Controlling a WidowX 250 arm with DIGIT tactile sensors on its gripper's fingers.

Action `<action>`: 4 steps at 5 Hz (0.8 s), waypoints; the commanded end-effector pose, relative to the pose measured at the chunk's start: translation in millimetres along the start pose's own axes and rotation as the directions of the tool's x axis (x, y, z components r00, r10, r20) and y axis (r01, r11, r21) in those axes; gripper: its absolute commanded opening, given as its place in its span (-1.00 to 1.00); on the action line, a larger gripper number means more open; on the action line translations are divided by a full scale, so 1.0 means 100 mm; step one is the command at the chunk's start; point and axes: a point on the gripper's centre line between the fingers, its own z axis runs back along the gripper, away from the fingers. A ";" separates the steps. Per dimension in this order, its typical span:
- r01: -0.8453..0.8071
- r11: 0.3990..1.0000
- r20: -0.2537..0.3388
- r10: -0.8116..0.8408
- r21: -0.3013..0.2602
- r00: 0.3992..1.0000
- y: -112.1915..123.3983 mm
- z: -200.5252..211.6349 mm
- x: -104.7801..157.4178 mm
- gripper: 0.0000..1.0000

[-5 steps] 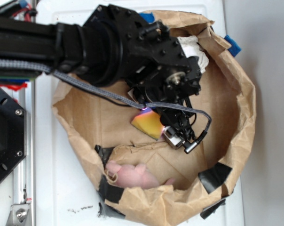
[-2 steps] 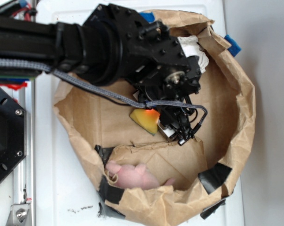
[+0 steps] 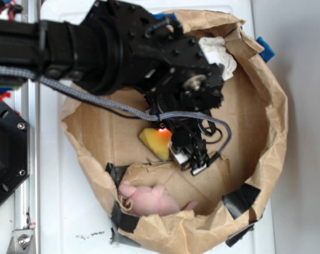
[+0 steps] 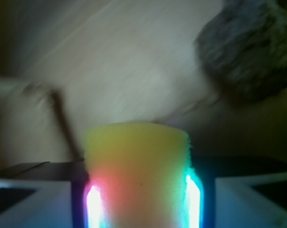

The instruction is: Grab the green sponge.

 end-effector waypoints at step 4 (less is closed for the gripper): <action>0.590 0.792 0.001 -0.597 0.154 0.802 -0.15 1.38 -0.39 -1.00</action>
